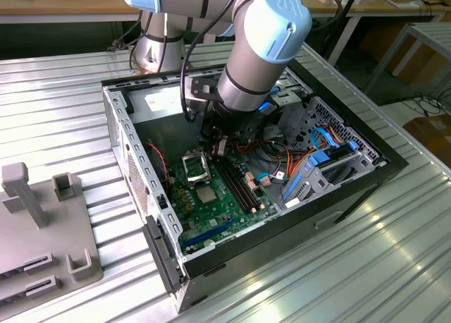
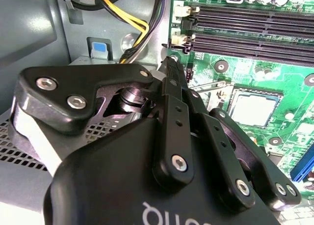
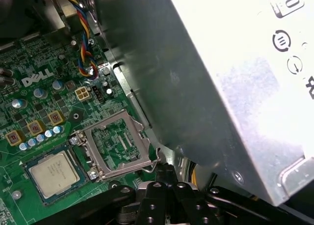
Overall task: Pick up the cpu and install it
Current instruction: 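Close the cpu cover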
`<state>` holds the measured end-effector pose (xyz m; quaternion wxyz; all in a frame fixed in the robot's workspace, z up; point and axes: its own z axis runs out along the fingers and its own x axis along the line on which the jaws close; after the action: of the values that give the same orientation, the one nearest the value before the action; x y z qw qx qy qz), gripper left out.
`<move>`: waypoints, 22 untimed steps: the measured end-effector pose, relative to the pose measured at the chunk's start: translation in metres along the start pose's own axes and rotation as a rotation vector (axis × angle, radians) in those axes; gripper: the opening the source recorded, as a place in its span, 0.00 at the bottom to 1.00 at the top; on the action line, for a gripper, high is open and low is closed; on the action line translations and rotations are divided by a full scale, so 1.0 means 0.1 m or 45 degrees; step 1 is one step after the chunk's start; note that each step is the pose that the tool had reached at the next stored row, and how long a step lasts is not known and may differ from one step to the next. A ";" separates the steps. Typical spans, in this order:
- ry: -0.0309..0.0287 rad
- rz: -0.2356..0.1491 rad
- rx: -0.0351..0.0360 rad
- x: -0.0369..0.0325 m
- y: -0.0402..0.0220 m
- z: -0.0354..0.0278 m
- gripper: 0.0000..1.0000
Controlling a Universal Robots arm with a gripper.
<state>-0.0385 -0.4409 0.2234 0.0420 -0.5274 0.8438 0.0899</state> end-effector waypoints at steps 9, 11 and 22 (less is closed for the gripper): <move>0.0284 0.001 0.0140 -0.005 0.004 -0.031 0.11; 0.0331 0.001 0.0162 -0.006 0.004 -0.037 0.11; 0.0533 0.001 0.0260 -0.013 0.010 -0.083 0.11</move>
<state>-0.0386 -0.4410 0.2318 0.0296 -0.5284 0.8456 0.0702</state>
